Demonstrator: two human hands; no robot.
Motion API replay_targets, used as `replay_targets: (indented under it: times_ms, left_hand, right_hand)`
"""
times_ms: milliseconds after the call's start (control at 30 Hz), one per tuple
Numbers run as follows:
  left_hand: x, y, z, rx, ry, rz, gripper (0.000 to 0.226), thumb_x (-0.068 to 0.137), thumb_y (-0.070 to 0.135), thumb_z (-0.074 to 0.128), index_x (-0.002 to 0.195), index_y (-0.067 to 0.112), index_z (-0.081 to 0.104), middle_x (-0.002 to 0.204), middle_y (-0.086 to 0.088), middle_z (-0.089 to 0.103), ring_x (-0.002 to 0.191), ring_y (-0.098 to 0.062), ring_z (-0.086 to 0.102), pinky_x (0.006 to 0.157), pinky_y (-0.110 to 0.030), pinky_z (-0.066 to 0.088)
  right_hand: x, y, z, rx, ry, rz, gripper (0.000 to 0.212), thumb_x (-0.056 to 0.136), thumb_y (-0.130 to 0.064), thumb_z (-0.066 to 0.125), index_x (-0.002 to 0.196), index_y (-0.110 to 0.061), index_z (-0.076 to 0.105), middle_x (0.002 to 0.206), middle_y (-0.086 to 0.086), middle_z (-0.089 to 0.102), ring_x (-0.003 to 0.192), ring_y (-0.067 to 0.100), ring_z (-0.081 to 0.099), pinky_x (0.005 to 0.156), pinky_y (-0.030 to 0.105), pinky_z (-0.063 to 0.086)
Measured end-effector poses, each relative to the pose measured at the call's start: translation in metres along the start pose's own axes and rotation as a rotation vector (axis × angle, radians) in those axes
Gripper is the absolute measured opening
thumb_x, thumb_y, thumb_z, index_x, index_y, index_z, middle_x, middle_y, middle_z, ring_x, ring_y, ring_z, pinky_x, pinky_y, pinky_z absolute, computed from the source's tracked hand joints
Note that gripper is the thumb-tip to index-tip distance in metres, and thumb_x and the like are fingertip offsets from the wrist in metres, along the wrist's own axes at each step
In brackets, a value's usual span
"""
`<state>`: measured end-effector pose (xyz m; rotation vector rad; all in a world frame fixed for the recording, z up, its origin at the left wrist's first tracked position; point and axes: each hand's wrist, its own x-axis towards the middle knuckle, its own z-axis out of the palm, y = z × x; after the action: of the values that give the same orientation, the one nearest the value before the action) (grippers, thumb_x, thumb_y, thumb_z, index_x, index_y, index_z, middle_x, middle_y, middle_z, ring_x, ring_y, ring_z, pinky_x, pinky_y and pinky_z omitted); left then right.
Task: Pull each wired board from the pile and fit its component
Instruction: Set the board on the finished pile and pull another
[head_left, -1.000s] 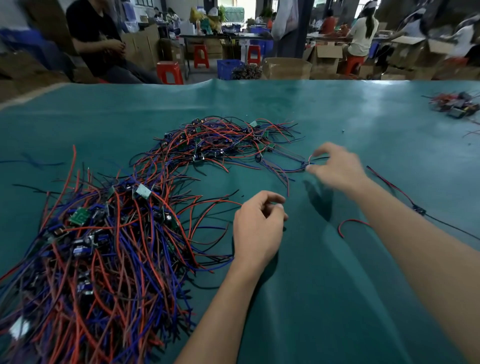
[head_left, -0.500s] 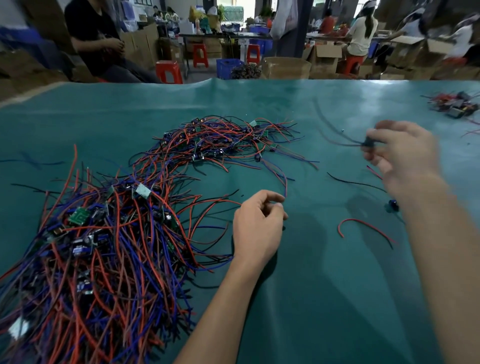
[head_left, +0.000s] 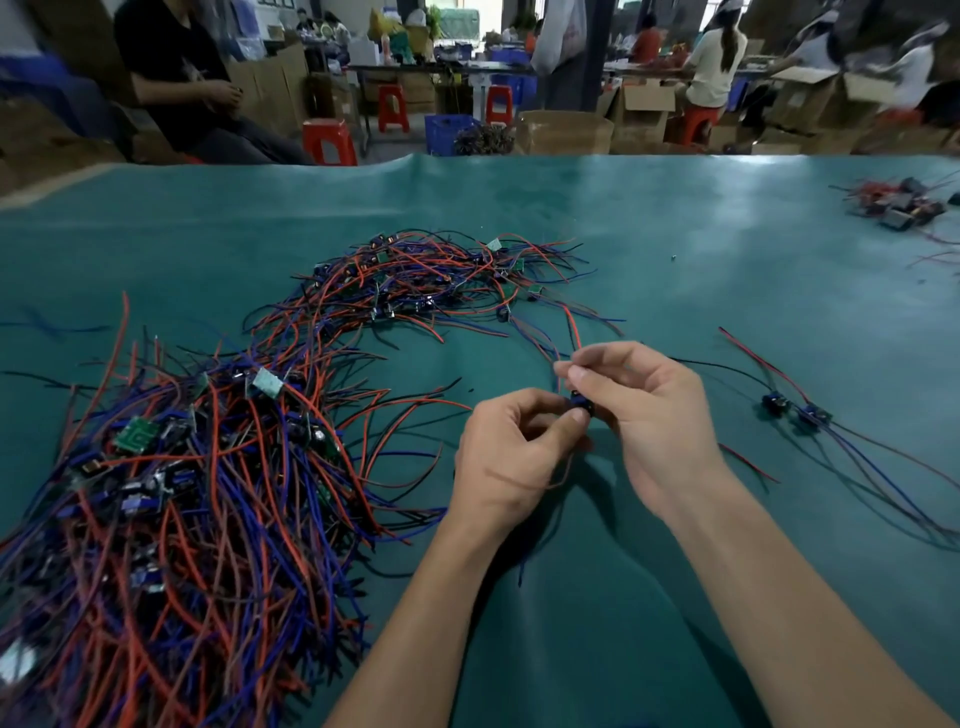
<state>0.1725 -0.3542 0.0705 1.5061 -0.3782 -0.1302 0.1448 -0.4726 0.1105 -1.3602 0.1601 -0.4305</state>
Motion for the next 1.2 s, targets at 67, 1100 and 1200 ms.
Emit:
replay_targets:
  times_ms: [67,1100,1200]
  left_hand:
    - [0.000,-0.001,-0.001,0.032,-0.007,0.002,0.014,0.078,0.031,0.073,0.085,0.020,0.073,0.072,-0.003,0.077,0.069,-0.017,0.072,0.075,-0.035,0.056]
    - [0.007,-0.007,-0.004,0.187,0.222,0.037,0.018,0.101,0.019,0.056,0.084,0.020,0.063,0.060,0.012,0.067,0.048,-0.006,0.050,0.058,-0.028,0.043]
    - [0.007,-0.006,-0.004,0.283,0.163,0.074,0.025,0.088,0.032,0.052,0.085,0.015,0.069,0.073,0.003,0.072,0.070,-0.026,0.063,0.073,-0.041,0.055]
  right_hand:
    - [0.001,0.002,-0.005,-0.053,0.011,-0.025,0.021,0.083,0.010,0.072,0.084,-0.010,0.066,0.087,0.017,0.077,0.089,0.021,0.076,0.072,0.025,0.057]
    - [-0.006,0.011,0.000,-1.011,0.255,-0.534,0.044,0.091,-0.045,0.058,0.055,-0.020,0.051,0.056,-0.007,0.048,0.064,0.021,0.045,0.064,0.031,0.028]
    - [-0.006,0.026,0.007,-0.853,0.047,-0.272,0.048,0.084,-0.061,0.055,0.069,-0.017,0.067,0.058,-0.009,0.061,0.060,0.014,0.053,0.061,0.031,0.040]
